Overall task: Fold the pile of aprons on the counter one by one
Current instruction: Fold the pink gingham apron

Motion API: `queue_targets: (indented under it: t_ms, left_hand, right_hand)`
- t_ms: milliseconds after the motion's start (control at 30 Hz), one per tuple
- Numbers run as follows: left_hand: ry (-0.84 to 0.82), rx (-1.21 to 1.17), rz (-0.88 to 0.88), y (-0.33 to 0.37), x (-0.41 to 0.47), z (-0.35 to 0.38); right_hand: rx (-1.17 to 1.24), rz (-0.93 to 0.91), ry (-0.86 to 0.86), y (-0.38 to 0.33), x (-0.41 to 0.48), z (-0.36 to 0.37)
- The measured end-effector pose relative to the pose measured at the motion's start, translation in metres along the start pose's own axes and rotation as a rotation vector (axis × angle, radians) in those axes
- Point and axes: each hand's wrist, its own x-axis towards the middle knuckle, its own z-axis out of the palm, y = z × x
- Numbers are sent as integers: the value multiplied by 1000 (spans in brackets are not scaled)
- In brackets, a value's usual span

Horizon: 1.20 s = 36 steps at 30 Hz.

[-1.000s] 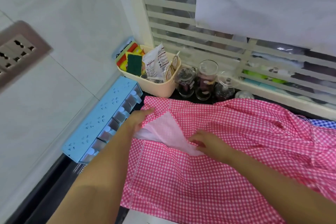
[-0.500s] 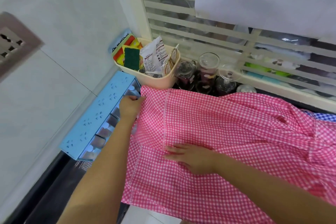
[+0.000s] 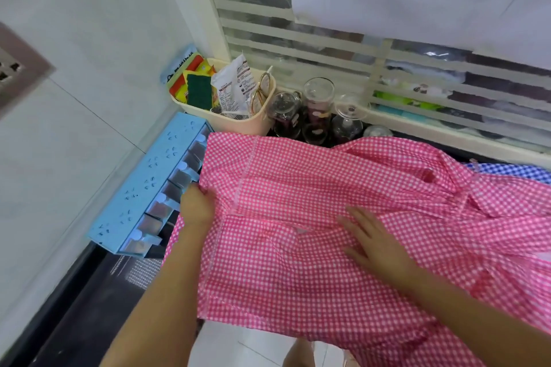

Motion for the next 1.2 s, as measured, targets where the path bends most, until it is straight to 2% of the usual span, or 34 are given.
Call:
queue_targets:
  t_ms: [133,167,233,267,333,400,467,500,533,600,700,800,833,867,1000,1067,1133,1200]
  left_hand:
    - [65,-66,-53,12,-12,4]
    - [81,-33,0,15,-21,11]
    - [73,83,237,20,-50,33]
    - [5,152,372,24,-71,48]
    - [-201,313,522,22,-105,74]
    - [-375,536,572,15,-130,95]
    - [-441,647,577,3,-136,106]
    - [-447,662,574,-2,-135,106]
    - [-454,680,580,-1,-133,105]
    - [-465,724,621,9,-134,100]
    - [-469,707,780,42,-144,104]
    - [-617,721,813,59,-155,122]
    - [-658,753,796,59,-155,127]
    - [-678,792,782,56,-152,129]
    - [-683,841,776,51,-134,127]
    - [-690,840,764,53,-130,125]
    - [-689,846,757,55,-129,125]
    - [-684,872,730,62,-130,125]
  right_hand:
    - [-121,193,-69,33,-60,0]
    - [-125,208,-66,35,-68,3]
    - [-40,236,-77,31,-66,-9]
    - [33,252,-33,30,-61,-23]
    - [151,321,73,30,-41,-51]
    - [154,409,257,42,-26,-82]
    - [105,525,449,66,-19,-108]
    - [92,599,481,81,-20,-119]
    - [109,675,451,94,-21,-129]
    - [191,783,259,117,-26,-137]
    - [249,818,19,133,-32,-137]
    - [97,786,-151,139,-30,-137]
    - [49,786,-147,141,-29,-142]
    - [30,787,-86,142,-27,-149]
    - [140,806,482,142,-26,-204]
    - [209,826,679,144,-27,-227]
    - [407,835,723,147,-28,-240]
    - [545,786,616,143,-33,-241]
